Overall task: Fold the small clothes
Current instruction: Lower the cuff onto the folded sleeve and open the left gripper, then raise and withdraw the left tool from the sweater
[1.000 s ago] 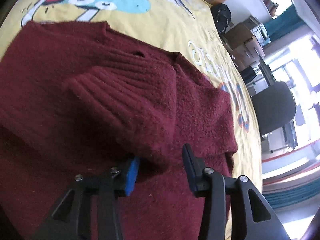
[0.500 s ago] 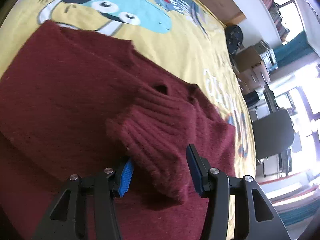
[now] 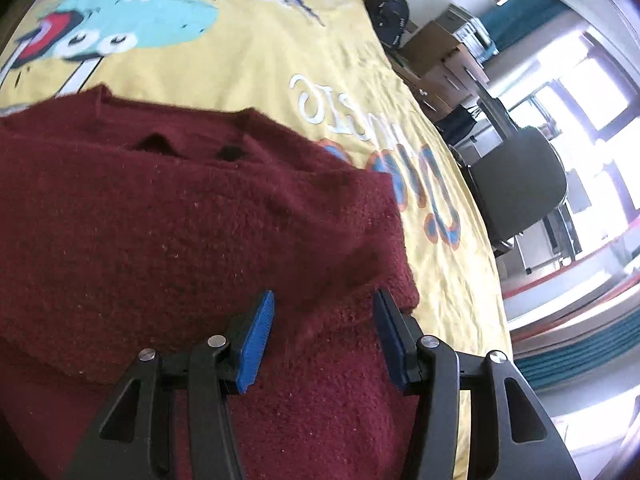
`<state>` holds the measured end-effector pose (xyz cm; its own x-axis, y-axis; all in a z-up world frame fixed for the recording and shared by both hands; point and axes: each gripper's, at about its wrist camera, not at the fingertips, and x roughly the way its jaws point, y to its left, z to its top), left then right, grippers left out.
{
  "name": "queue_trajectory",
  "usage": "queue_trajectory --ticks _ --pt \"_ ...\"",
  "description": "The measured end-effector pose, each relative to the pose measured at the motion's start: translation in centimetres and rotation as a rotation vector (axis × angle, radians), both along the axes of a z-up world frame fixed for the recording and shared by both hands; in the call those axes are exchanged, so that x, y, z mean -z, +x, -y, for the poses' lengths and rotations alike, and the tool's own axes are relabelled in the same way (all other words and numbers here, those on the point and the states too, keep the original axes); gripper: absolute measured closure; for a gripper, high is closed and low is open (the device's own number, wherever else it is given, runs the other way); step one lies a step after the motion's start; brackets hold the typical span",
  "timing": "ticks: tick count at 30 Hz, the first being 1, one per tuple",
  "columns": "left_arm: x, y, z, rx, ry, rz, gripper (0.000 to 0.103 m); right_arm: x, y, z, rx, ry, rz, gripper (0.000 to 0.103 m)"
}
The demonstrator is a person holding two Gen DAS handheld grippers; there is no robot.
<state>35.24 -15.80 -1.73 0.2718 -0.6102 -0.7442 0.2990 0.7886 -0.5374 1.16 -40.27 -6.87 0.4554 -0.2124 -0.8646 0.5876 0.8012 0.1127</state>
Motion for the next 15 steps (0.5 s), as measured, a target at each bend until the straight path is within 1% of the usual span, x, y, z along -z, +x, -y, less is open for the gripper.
queue_trajectory --ticks 3,5,9,12,15 --pt "-0.2 0.1 -0.5 -0.026 0.048 0.05 0.055 0.1 -0.1 0.2 0.004 -0.002 -0.001 0.043" --pt "0.2 0.6 -1.2 -0.074 0.11 0.083 0.055 0.1 -0.1 0.4 0.005 -0.006 -0.002 0.043" --pt "1.8 1.9 -2.4 -0.151 0.228 0.116 0.055 0.3 0.0 0.6 0.012 -0.005 -0.008 0.043" --pt "3.5 2.3 -2.5 -0.168 0.287 0.107 0.055 0.4 -0.2 0.8 0.016 -0.006 -0.009 0.043" --pt "5.5 1.8 -2.1 -0.148 0.331 0.087 0.054 0.3 -0.1 0.8 0.015 -0.008 -0.01 0.043"
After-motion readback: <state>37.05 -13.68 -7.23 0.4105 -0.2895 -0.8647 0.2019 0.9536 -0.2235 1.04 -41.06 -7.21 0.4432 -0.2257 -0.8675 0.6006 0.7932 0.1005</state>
